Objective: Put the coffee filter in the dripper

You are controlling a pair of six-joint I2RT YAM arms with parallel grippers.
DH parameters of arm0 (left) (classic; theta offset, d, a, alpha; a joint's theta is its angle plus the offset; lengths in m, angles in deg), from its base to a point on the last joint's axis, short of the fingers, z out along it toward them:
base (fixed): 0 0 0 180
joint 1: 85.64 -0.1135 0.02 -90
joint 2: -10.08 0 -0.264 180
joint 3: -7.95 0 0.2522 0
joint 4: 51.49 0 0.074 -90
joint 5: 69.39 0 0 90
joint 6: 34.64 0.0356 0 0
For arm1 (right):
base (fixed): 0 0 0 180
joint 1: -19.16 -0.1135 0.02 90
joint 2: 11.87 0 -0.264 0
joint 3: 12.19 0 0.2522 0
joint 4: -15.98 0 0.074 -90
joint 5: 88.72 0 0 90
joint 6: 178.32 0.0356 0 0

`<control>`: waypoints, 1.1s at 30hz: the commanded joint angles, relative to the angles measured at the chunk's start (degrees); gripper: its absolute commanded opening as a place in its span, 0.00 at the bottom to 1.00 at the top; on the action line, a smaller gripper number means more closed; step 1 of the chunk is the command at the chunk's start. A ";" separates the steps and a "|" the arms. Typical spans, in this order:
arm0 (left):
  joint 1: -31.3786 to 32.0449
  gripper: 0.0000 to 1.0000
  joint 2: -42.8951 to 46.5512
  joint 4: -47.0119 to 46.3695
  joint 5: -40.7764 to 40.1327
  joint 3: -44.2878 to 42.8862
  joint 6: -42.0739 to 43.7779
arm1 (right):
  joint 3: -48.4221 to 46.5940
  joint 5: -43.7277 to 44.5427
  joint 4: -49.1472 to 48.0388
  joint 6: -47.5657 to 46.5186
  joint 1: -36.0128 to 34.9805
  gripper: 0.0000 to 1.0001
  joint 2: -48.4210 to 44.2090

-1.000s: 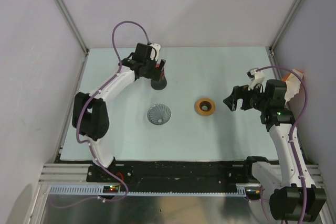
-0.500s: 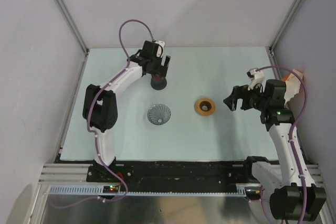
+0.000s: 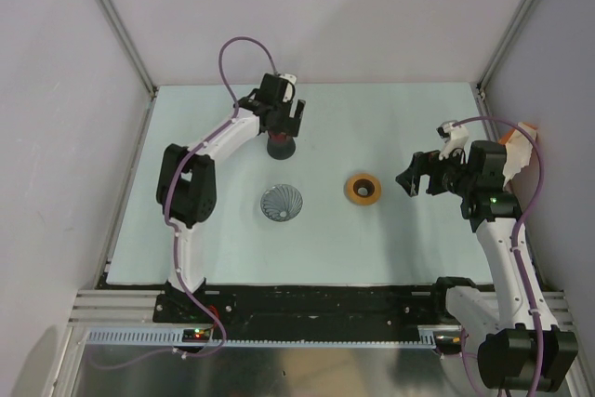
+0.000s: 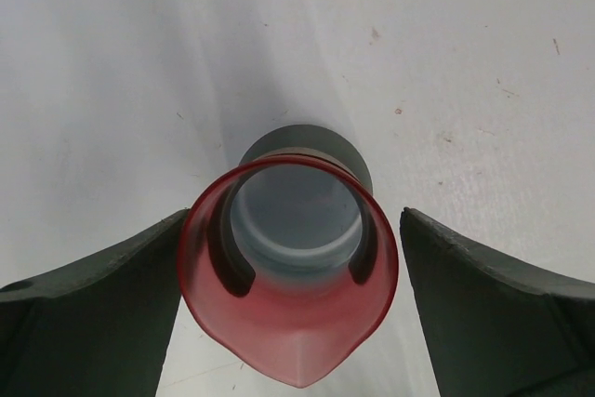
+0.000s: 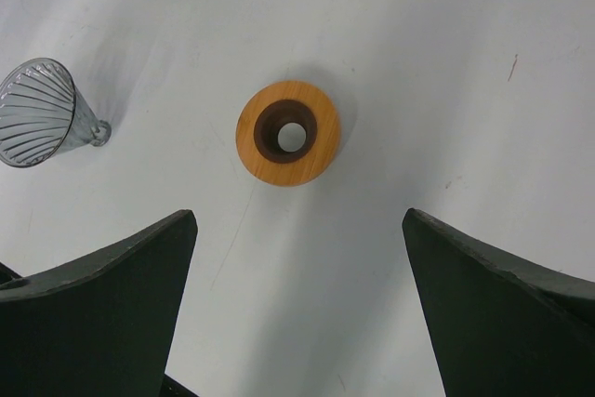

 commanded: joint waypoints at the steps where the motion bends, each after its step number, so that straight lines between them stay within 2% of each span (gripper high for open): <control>1: 0.34 0.94 -0.42 -1.27 -2.22 -2.65 -1.37 | -0.20 0.57 -0.96 0.34 -0.11 1.00 0.11; 11: 0.61 0.79 0.21 -1.27 -1.28 -2.70 -0.61 | -0.20 0.39 -0.98 0.28 -0.02 1.00 -0.06; 15: 2.33 0.69 2.36 -1.25 -0.95 -1.94 3.13 | -0.20 0.09 -0.97 0.36 -0.02 1.00 -0.34; 19: 4.89 0.64 4.68 -1.24 -0.58 -1.05 7.52 | -0.20 -0.21 -1.00 0.45 0.04 1.00 -0.84; 29: 15.00 0.66 14.42 0.09 6.66 2.66 18.29 | -1.52 -4.11 0.45 1.36 2.59 1.00 -1.34; 33: 19.59 0.68 20.27 1.12 15.53 6.75 22.26 | -2.41 -6.92 1.13 1.84 5.40 1.00 -0.94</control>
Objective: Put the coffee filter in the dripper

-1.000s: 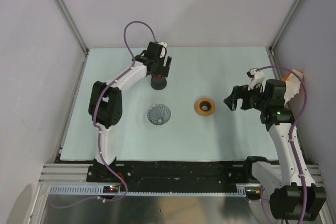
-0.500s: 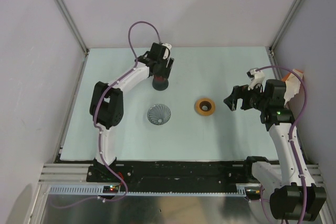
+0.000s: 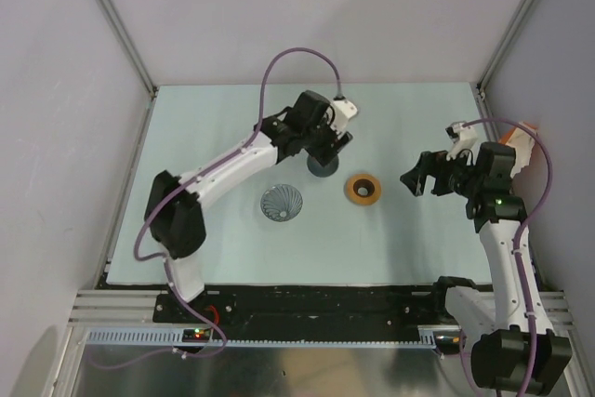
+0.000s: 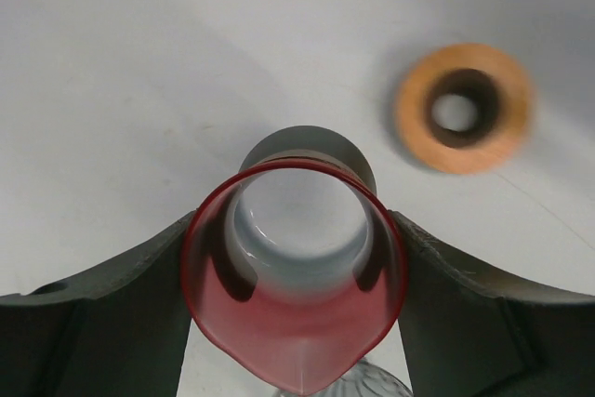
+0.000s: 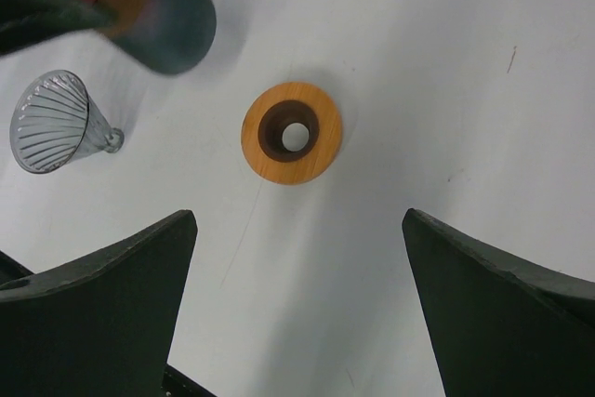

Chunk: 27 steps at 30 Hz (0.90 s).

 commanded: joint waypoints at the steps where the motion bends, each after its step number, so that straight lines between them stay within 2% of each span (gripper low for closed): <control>1: 4.47 0.69 10.66 -0.49 11.62 3.00 7.07 | -2.58 -4.65 0.47 1.32 2.97 1.00 -0.07; 5: 6.52 0.70 14.26 1.05 19.76 5.89 9.12 | -2.97 -9.22 1.06 1.89 6.11 1.00 0.07; 7: 7.69 0.70 15.25 1.58 21.31 7.36 10.50 | -3.11 -11.00 1.19 2.10 7.42 1.00 0.33; 16: 12.15 0.71 15.31 4.20 19.75 13.26 17.26 | -3.36 -13.21 1.68 2.23 9.62 1.00 1.14; 27: 12.69 0.72 10.58 4.21 19.10 14.63 19.87 | -3.36 -13.67 1.90 1.83 9.71 1.00 1.94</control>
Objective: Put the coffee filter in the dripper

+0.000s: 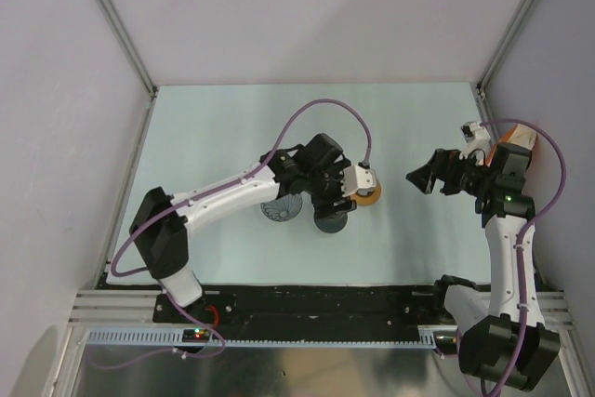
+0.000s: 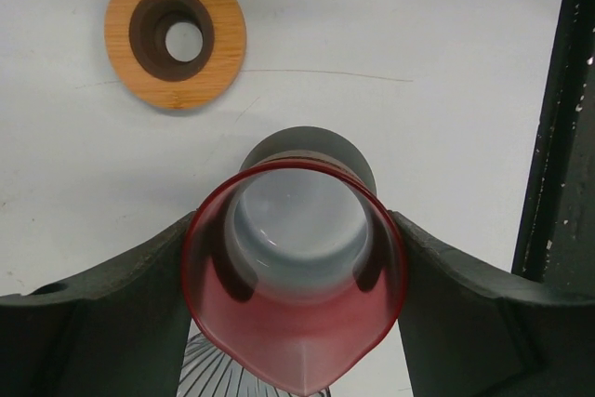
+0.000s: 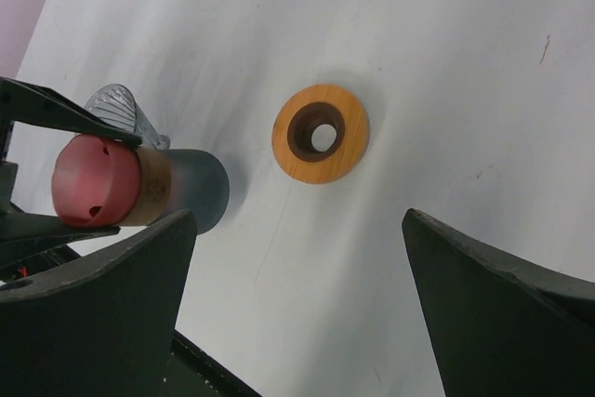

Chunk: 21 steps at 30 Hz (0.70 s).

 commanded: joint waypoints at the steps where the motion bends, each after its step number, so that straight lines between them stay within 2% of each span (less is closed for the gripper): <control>1: 0.03 0.73 -1.46 -2.13 0.86 -0.12 2.21 | -2.46 -1.34 0.12 0.29 0.27 1.00 0.12; 9: 0.05 0.77 -3.60 -3.46 0.39 0.91 3.05 | -2.45 -1.34 0.24 0.16 0.31 1.00 0.46; 12: 0.06 0.94 -3.48 -4.41 -0.08 1.96 3.46 | -2.46 -1.49 0.33 0.07 0.35 1.00 0.49; 14: 0.04 0.98 -3.31 -4.85 -0.32 2.37 3.57 | -2.46 -1.56 0.39 0.04 0.40 1.00 0.55; 21: 0.04 1.00 -2.45 -5.13 -1.90 3.29 3.88 | -2.46 -1.89 0.46 -0.06 0.36 1.00 0.66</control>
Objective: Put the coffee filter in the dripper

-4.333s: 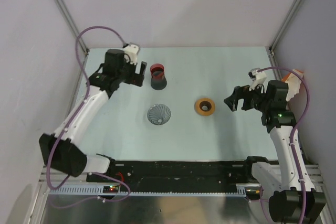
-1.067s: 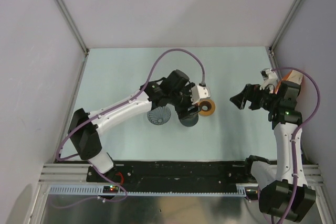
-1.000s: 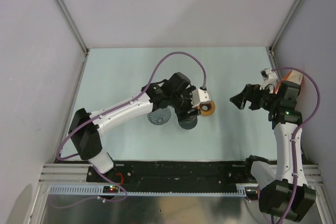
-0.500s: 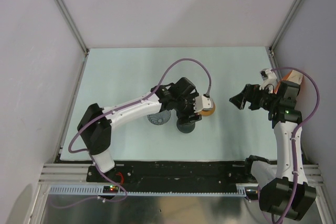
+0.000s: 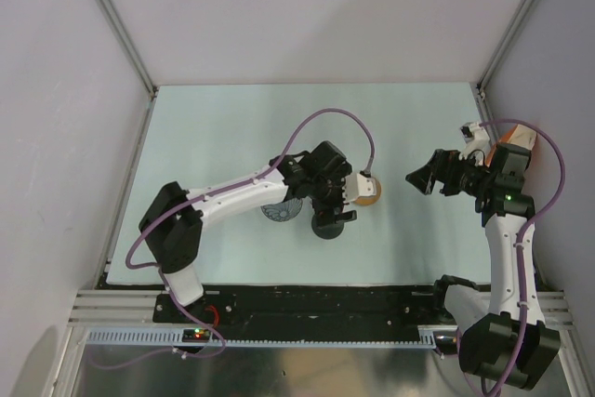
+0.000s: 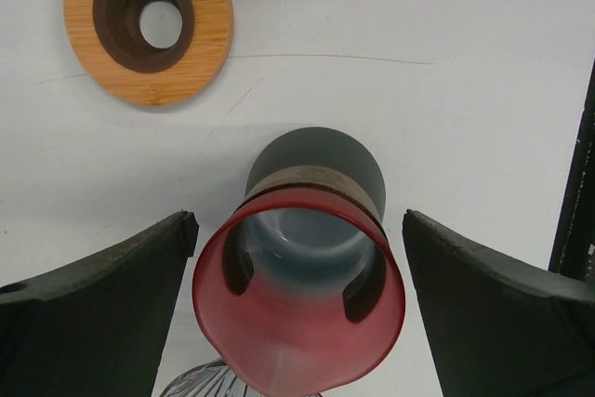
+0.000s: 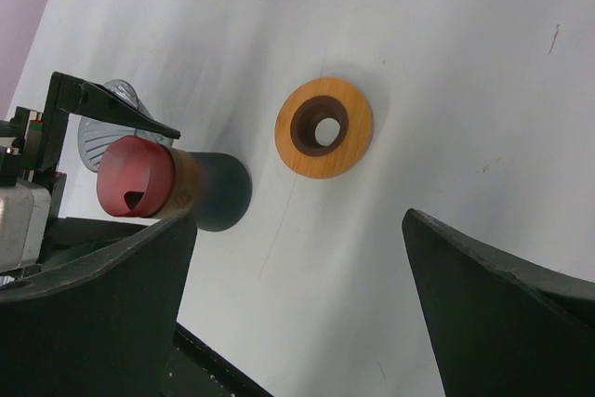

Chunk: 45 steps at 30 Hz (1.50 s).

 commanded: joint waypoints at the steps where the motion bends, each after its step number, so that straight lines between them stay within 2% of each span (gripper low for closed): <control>1: 0.12 1.00 1.92 -1.82 -1.67 0.62 1.56 | -2.46 -1.47 -0.33 -0.13 0.25 1.00 0.18; 8: 0.08 1.00 5.23 -1.81 -4.05 2.44 2.62 | -2.46 -1.87 0.12 -0.71 0.24 1.00 0.38; 20: 0.03 1.00 16.34 1.55 -4.38 7.18 3.86 | -2.46 -1.07 1.58 -2.75 0.08 1.00 1.94; 23: -0.48 1.00 20.51 2.04 -5.30 8.91 3.58 | -2.46 2.83 1.39 -3.10 -1.46 1.00 3.18; 26: -3.47 1.00 25.53 2.29 -3.77 9.45 0.94 | -2.85 10.30 0.31 -3.16 -6.60 1.00 4.77; 30: -12.13 1.00 31.21 2.67 3.95 9.12 -5.59 | -6.93 24.88 0.55 -4.49 -17.02 1.00 10.08; 34: -19.81 1.00 35.97 2.60 8.68 9.67 -10.89 | -12.22 30.91 2.00 -4.59 -22.82 0.93 18.76; 39: -23.08 1.00 41.37 2.05 8.50 12.25 -14.63 | -17.34 37.33 1.45 -3.58 -27.77 0.86 30.50; 45: -24.47 1.00 45.10 1.93 6.55 15.13 -17.26 | -22.15 39.50 1.08 -2.09 -31.38 0.80 41.43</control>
